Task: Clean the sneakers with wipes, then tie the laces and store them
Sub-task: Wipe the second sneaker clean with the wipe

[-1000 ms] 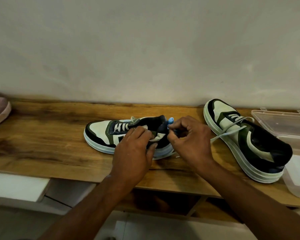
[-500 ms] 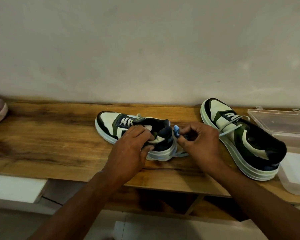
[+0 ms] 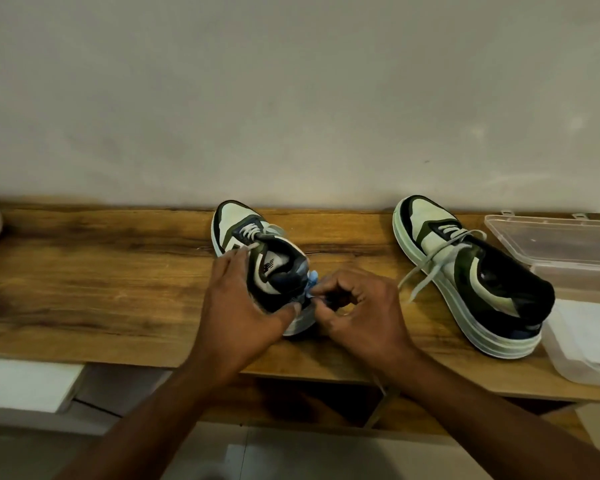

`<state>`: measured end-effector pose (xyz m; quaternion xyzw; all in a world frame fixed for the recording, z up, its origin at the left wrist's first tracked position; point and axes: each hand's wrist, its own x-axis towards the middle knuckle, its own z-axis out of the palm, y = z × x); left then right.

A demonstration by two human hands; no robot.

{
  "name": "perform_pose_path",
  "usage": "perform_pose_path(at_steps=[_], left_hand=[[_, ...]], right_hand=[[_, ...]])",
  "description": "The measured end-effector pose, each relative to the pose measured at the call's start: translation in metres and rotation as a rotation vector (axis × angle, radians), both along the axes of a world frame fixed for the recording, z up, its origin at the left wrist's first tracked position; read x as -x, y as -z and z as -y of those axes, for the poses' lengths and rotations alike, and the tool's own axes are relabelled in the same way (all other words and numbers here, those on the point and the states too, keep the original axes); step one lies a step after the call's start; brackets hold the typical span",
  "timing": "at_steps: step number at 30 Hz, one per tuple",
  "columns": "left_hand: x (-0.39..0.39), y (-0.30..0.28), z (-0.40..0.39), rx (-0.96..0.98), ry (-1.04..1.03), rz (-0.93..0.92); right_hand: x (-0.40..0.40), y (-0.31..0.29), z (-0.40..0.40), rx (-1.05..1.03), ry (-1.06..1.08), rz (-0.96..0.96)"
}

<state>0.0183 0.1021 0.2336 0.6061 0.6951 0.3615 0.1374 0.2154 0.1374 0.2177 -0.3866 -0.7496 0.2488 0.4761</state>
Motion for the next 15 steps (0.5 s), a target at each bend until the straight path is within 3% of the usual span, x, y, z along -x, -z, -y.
perform_pose_path(at_steps=[4, 9, 12, 15], left_hand=[[-0.011, 0.011, 0.002, 0.014, -0.113, 0.059], [-0.013, 0.016, 0.004, -0.027, -0.119, 0.298], [-0.013, 0.012, 0.005, -0.029, -0.069, 0.366], [-0.016, 0.005, 0.004, -0.025, -0.030, 0.449]], right_hand=[[0.006, 0.004, -0.005, 0.253, 0.061, -0.086], [0.004, 0.005, -0.019, 0.458, 0.082, -0.132], [0.010, 0.004, -0.015, 0.499, 0.086, -0.198], [0.015, 0.001, -0.007, 0.360, 0.102, -0.210]])
